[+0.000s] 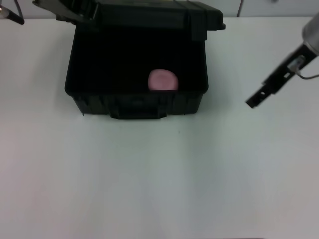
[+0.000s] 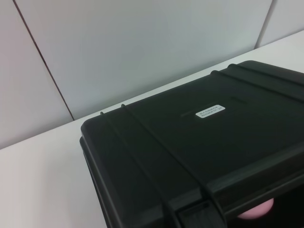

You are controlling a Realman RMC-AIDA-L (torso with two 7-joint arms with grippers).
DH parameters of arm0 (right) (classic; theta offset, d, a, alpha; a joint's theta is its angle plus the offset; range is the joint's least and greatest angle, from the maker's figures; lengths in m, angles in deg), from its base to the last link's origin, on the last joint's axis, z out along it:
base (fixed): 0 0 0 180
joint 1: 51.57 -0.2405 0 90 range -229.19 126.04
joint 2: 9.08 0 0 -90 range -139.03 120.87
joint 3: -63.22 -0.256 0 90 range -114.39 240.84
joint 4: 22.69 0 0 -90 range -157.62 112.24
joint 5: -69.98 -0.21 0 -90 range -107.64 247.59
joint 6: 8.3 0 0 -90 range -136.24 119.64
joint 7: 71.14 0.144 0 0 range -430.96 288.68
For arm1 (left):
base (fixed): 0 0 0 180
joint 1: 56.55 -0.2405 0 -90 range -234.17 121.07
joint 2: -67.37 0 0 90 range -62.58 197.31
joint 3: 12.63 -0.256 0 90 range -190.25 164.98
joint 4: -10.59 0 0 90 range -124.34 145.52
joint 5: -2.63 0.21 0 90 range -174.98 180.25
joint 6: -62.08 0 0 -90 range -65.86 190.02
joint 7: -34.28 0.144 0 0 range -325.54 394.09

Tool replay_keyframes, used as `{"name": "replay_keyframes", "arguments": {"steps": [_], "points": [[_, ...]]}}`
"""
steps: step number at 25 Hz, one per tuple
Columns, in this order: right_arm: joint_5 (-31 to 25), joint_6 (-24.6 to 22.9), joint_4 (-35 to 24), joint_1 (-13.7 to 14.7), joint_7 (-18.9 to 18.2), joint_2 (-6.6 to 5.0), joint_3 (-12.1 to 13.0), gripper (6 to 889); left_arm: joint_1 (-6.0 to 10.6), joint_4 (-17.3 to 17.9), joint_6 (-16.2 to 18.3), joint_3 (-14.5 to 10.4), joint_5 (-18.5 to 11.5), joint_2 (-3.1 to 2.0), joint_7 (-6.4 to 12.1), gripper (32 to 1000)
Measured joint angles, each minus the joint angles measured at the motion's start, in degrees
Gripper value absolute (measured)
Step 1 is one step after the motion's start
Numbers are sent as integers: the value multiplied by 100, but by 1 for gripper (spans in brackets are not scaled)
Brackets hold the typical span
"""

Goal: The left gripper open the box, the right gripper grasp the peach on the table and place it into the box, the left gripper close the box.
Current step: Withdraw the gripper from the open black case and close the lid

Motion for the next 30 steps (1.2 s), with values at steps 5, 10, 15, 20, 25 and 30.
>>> {"name": "replay_keyframes", "arguments": {"steps": [5, 10, 15, 20, 25, 30], "points": [[977, -104, -9, -27, 27, 303, 14, 879, 0, -2, 0, -10, 0, 0, 6, 399], [1297, -127, -20, -27, 64, 442, -19, 879, 0, -9, 0, -19, 0, 0, 8, 400], [1279, -122, -149, -22, 66, 455, -53, 879, -7, -13, 0, -18, -1, 0, 10, 400], [1283, -121, -184, -19, 68, 459, -105, 880, -31, -13, -1, -17, -4, 0, 19, 401], [1287, -117, -187, -21, 70, 460, -172, 880, -33, -12, 13, -17, -4, 0, 19, 401], [1289, -98, -189, -23, 72, 460, -179, 880, -25, -12, 54, -17, -5, -7, 31, 402]]}}
